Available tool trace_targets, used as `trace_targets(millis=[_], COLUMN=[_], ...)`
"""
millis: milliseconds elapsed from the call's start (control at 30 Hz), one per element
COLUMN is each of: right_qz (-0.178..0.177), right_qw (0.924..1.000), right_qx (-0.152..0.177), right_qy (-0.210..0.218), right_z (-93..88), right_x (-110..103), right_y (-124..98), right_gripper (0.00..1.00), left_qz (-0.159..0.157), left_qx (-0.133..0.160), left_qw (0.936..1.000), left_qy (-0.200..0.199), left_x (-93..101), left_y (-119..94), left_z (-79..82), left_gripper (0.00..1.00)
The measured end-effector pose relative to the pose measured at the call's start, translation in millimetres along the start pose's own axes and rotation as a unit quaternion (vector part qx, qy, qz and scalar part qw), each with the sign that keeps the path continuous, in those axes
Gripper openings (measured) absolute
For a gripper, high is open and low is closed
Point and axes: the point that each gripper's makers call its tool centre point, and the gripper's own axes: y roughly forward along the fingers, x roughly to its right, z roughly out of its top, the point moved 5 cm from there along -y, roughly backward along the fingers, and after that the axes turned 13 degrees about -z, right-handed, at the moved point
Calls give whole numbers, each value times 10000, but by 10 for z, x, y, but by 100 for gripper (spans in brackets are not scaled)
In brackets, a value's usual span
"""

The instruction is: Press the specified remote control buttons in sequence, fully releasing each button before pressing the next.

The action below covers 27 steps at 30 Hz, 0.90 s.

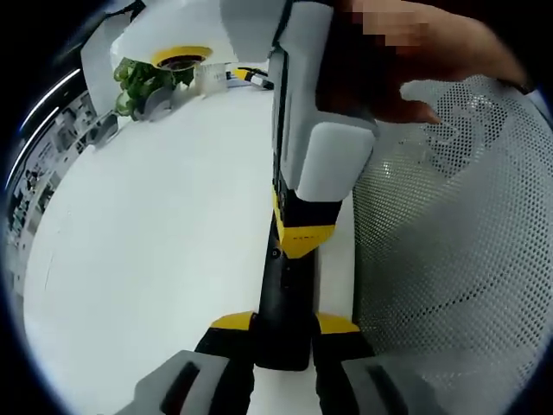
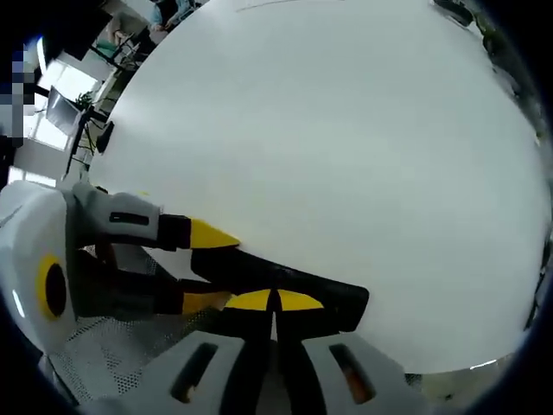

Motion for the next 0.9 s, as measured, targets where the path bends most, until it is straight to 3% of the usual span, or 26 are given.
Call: trace_targets(millis=[167, 300, 500, 700, 767, 900], right_qz=[-149, -297, -402, -292, -183, -101], right_qw=[9998, 9984, 9973, 9975, 9985, 9987], right_qx=[139, 477, 584, 613, 494, 449], right_qy=[-79, -58, -189, -176, 157, 223], right_z=[-18, -48, -41, -41, -37, -34], right_x=[-16, -18, -33, -8, -8, 20], right_y=[-6, -6, -4, -9, -11, -14], right_gripper=[0, 0, 0, 0, 0, 0], left_qz=[-10, -18, -3, 11, 21, 35], left_qx=[10, 33, 55, 70, 71, 94], left_qw=[10000, 10000, 10000, 10000, 10000, 9999], left_qy=[5, -15, -30, -22, -15, -22], left_x=[1, -2, 2, 3, 3, 3], left_y=[1, 1, 1, 0, -1, -1], left_z=[0, 0, 4, 2, 1, 1], left_gripper=[25, 25, 25, 25, 25, 25])
